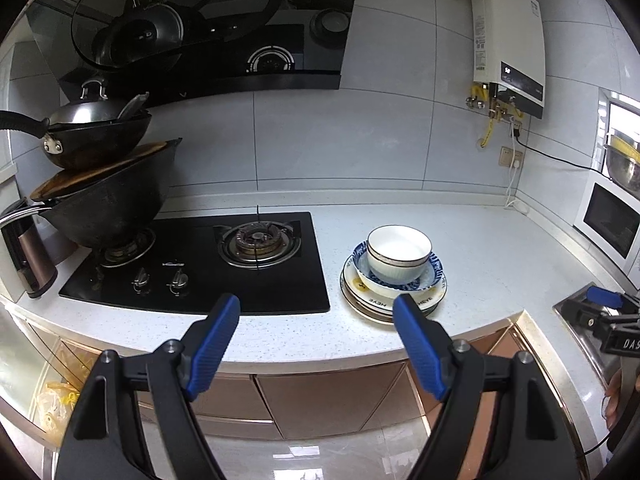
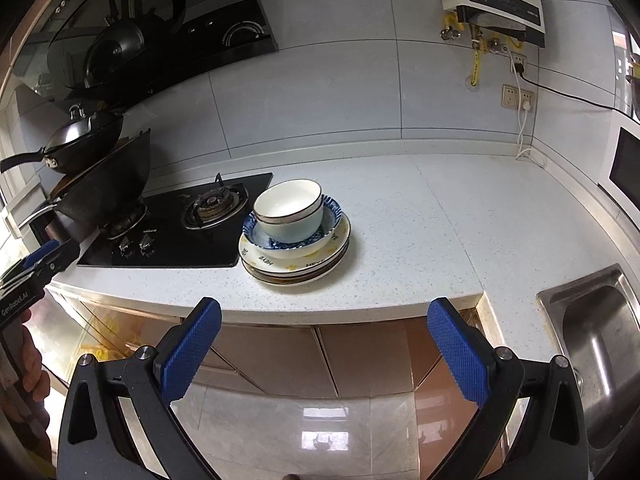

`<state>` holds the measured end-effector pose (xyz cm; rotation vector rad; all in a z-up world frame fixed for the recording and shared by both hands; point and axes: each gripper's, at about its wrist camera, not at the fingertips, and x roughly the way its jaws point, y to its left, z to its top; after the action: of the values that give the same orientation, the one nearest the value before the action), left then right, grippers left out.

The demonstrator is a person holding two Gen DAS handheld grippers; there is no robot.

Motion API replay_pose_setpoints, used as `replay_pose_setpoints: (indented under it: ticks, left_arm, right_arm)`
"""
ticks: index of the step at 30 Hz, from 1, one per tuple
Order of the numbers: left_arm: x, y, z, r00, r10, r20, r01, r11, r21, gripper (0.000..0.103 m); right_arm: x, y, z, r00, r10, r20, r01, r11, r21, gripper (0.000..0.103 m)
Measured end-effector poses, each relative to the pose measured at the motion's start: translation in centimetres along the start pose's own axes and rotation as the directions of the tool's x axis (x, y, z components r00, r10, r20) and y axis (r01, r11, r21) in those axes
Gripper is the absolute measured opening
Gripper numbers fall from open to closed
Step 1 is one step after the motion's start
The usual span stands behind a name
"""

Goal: Organize plates and bowls

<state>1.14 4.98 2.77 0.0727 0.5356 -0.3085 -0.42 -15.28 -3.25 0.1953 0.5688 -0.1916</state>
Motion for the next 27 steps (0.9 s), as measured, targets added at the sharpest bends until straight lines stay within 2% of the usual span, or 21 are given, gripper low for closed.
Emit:
replay_pose_setpoints:
  ticks: [6, 16, 27]
  left_arm:
    - [-0.7, -0.9, -0.4, 0.999, 0.039, -0.010, -0.039, 0.999, -0.006, 0.079]
    - [-1.3, -2.2, -0.6, 0.996, 0.086, -0.026, -0.086, 0.996, -0.018, 0.079]
    - [-1.2, -2.2, -0.4, 0.994, 0.110, -0.027, -0.111, 0.993, -0.043, 0.079]
  right_arm:
    - [-0.5, -1.1, 0.6, 1.000, -0.014, 0.017, 0.015, 0.998, -0.065, 0.102]
    - [-0.1, -2.8, 1.1, 0.999, 0.035, 0.022, -0.033, 0.997, -0.070, 0.102]
    - [0.3, -1.8, 1.3, 0.998, 0.064, 0.016, -0.062, 0.992, -0.109, 0.102]
